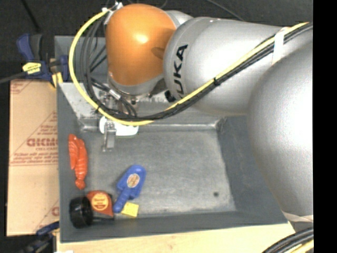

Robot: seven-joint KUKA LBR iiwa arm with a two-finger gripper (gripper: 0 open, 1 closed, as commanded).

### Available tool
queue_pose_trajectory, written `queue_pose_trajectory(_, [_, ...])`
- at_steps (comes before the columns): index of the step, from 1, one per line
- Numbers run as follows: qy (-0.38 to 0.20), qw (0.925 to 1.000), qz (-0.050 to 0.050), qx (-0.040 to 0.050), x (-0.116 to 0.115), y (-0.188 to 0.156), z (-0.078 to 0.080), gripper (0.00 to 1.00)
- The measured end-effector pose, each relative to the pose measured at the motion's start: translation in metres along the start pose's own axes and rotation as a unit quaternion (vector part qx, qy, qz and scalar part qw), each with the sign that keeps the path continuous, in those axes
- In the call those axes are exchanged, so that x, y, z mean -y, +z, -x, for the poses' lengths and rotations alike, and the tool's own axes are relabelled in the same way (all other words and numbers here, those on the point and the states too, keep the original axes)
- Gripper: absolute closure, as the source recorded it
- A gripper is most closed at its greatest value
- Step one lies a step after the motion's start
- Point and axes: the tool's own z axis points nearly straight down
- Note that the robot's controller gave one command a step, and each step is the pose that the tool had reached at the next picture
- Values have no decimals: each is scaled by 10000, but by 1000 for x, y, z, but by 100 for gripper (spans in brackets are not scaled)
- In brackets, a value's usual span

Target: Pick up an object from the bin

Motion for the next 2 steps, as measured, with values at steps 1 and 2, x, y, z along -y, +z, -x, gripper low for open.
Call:
queue_pose_trajectory(1, [25,10000,7,34,2,-5,1,0])
queue_pose_trajectory(2, [257,9997,9,40,43,71,-39,0])
